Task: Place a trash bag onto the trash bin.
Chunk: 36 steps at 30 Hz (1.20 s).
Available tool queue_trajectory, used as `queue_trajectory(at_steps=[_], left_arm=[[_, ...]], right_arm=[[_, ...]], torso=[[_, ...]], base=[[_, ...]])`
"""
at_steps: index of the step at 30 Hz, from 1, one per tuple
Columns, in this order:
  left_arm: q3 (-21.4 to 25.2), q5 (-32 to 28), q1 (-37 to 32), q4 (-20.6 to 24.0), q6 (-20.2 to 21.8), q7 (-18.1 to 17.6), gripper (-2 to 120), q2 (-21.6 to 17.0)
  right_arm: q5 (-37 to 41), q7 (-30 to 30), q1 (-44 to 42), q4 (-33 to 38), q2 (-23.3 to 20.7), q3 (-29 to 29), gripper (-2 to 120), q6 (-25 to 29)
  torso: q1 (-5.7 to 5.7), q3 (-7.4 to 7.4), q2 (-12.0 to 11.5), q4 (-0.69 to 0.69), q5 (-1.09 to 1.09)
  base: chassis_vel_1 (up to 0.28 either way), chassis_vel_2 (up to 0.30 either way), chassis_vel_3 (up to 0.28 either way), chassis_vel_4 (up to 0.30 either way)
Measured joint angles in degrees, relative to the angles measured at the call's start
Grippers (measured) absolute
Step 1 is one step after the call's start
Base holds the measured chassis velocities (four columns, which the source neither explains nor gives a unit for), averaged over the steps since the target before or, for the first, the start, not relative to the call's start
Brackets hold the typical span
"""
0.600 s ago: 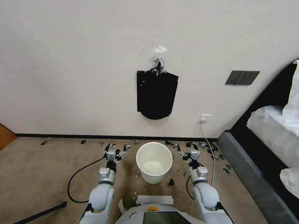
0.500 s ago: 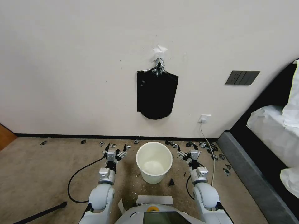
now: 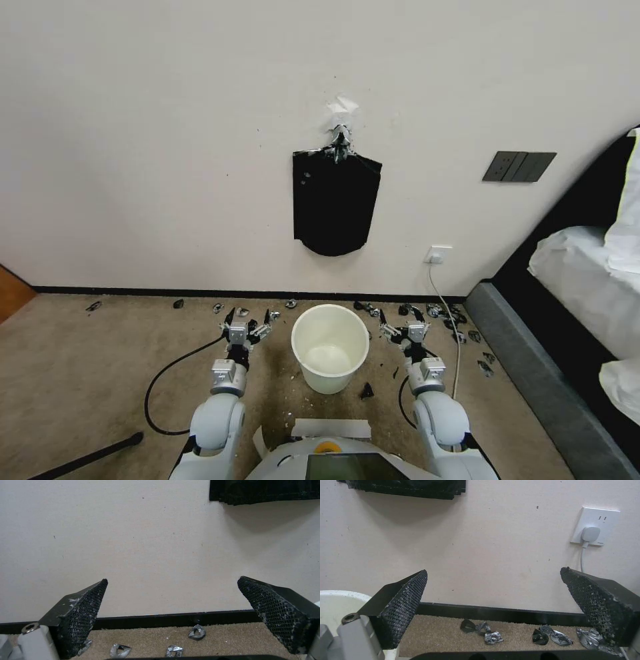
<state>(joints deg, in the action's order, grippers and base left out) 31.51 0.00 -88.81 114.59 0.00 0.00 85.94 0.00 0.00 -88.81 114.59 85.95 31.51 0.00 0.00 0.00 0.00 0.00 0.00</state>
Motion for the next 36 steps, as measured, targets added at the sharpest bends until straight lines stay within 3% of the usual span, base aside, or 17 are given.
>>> queue_trajectory(at_steps=[26, 28, 30, 31, 32, 36], left_arm=[[-0.05, -0.03, 0.0, 0.0, -0.05, -0.08, 100, -0.07], [-0.64, -0.48, -0.05, -0.03, -1.41, -1.25, 100, -0.95], [-2.55, -2.01, -0.19, -0.32, -6.79, -5.37, 100, -4.11], [-2.55, -2.01, -0.19, -0.32, -6.79, -5.37, 100, -4.11], [-3.91, -3.1, -0.29, -0.52, -10.65, -8.32, 100, -6.37], [-5.05, -5.91, -1.62, 0.34, -13.46, -8.19, 100, -7.64]], right_arm=[[0.0, 0.08, -0.11, 0.0, -0.02, 0.0, 100, 0.1], [-0.14, 0.92, -1.2, 0.52, -0.12, 0.3, 100, 1.66], [-1.13, 3.88, -5.16, 2.55, -0.6, 1.72, 100, 7.06], [-1.13, 3.88, -5.16, 2.55, -0.6, 1.72, 100, 7.06], [-1.81, 5.84, -7.77, 3.93, -0.94, 2.65, 100, 10.69], [-1.94, 6.32, -10.78, 5.49, -0.13, 1.7, 100, 13.56]], torso=[[0.0, 0.0, 0.0, 0.01, 0.0], [0.0, 0.0, 0.0, 0.04, 0.02], [0.0, 0.0, 0.0, -0.01, 0.0], [0.0, 0.0, 0.0, -0.01, 0.0], [0.0, 0.0, 0.0, -0.05, -0.02], [0.0, 0.0, 0.0, -0.02, 0.03]], base=[[0.0, 0.0, 0.0, 0.0], [0.0, 0.0, 0.0, 0.0], [0.0, 0.0, 0.0, 0.0], [0.0, 0.0, 0.0, 0.0], [0.0, 0.0, 0.0, 0.0], [0.0, 0.0, 0.0, 0.0]])
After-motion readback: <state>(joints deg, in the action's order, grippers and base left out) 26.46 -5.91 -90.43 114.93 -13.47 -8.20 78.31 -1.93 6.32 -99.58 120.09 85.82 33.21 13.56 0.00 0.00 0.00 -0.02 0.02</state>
